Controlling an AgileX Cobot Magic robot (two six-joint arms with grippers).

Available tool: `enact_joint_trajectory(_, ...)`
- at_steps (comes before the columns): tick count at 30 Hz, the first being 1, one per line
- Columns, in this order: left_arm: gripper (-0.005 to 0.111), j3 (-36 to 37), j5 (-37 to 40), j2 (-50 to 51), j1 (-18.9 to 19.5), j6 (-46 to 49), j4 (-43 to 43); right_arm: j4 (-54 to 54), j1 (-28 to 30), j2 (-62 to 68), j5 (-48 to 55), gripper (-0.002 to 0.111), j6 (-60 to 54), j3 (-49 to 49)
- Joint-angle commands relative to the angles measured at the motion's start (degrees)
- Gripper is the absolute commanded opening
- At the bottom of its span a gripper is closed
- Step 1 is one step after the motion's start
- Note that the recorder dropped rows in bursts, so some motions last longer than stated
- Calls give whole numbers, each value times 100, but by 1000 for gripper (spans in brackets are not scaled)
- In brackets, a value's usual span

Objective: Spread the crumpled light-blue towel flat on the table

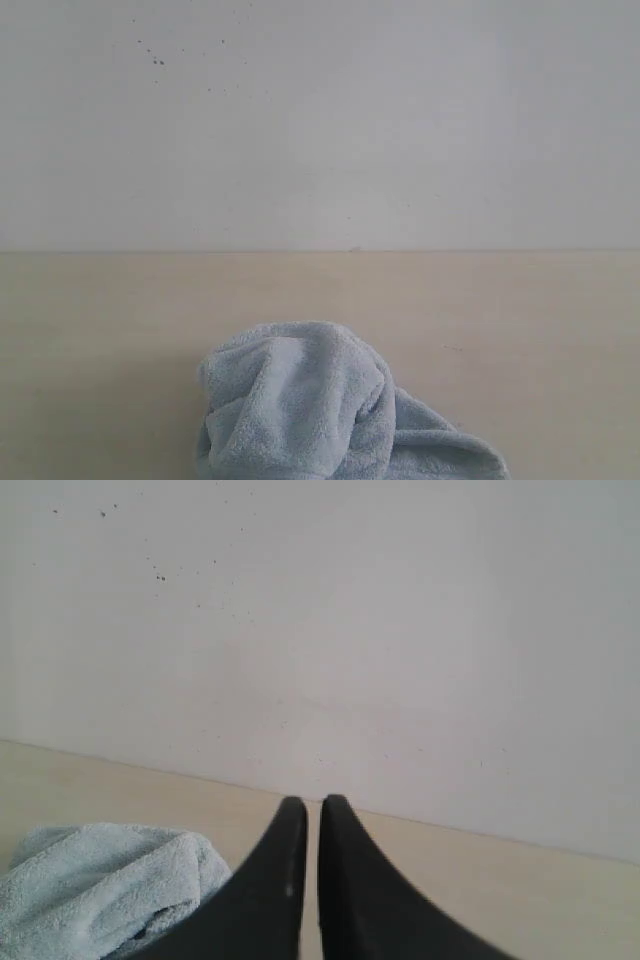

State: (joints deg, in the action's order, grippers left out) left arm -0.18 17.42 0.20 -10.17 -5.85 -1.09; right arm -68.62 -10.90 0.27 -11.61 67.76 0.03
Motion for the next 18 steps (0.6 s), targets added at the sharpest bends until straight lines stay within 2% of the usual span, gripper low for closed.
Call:
enact_joint_trajectory(1, 18, 18, -98, -20, -22, 101, 23, -9, 33, -27, -19, 5, -23, -3)
enact_joint_trajectory(18, 18, 18, -98, -20, -22, 101, 23, -9, 33, -27, -23, 5, 24, -3)
